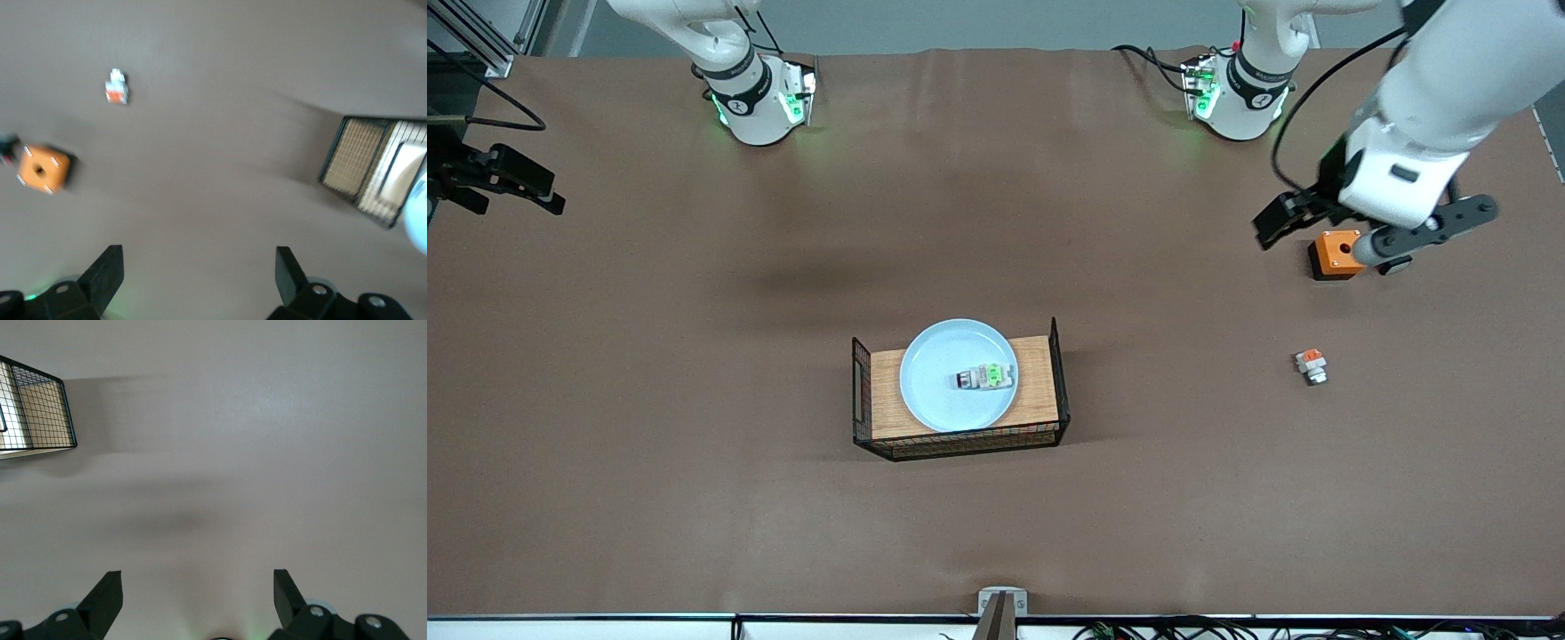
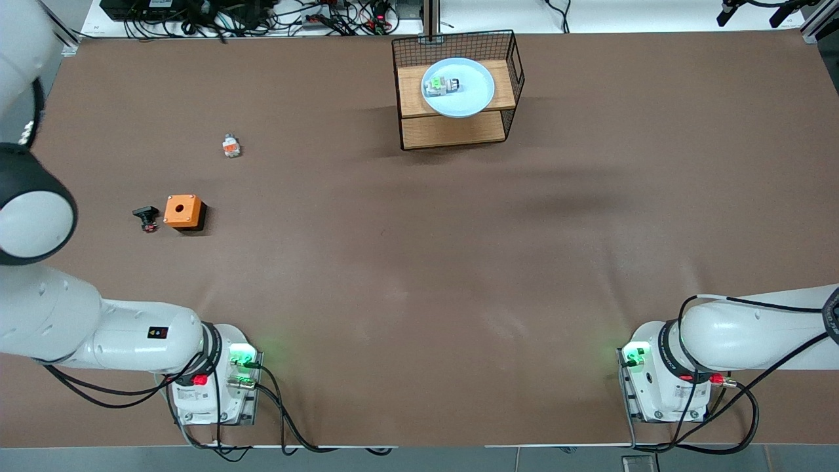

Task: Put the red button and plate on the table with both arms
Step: 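Reach the left gripper down to the white-green button on the plate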

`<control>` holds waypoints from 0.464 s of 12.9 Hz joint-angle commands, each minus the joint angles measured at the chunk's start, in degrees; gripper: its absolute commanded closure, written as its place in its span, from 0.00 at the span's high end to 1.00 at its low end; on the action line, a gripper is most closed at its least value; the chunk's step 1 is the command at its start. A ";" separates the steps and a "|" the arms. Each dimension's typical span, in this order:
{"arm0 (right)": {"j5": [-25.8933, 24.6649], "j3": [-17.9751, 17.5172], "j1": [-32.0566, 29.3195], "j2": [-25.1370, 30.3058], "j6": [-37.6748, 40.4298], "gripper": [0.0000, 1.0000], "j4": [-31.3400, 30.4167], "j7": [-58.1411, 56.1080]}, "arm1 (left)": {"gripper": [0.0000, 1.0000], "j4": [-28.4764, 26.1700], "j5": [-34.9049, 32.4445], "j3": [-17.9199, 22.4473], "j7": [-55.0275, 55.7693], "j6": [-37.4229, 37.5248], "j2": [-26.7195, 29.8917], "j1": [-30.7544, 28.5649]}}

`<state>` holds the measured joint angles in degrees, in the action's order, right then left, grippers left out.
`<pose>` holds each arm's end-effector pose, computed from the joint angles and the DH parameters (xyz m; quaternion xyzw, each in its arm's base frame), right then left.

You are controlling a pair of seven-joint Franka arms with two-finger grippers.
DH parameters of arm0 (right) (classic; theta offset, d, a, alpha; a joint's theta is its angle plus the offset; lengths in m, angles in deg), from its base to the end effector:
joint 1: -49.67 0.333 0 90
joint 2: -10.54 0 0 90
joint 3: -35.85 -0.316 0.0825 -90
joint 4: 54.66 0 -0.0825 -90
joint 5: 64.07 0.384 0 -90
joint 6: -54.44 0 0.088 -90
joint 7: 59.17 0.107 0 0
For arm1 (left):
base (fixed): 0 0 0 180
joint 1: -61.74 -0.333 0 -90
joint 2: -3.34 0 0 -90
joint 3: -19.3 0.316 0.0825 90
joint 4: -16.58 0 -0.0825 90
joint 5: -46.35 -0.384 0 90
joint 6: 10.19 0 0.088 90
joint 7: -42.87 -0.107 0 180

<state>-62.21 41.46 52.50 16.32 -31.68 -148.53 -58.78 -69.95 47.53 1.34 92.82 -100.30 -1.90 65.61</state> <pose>0.5151 -0.0241 0.6408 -0.9993 0.0265 0.0170 0.0215 0.5417 -0.2104 0.6038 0.9695 0.2434 -0.0242 0.0126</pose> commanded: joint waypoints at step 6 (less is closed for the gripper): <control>2.27 0.45 -0.72 -0.06 0.78 1.00 0.27 1.63 | 1.00 13.32 -0.12 -1.99 55.30 -14.64 -16.98 10.43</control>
<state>-61.39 41.68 52.37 16.32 -31.51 -148.56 -58.04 -59.92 47.53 -0.42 140.24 -112.20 -15.18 74.24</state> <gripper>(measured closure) 0.000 0.000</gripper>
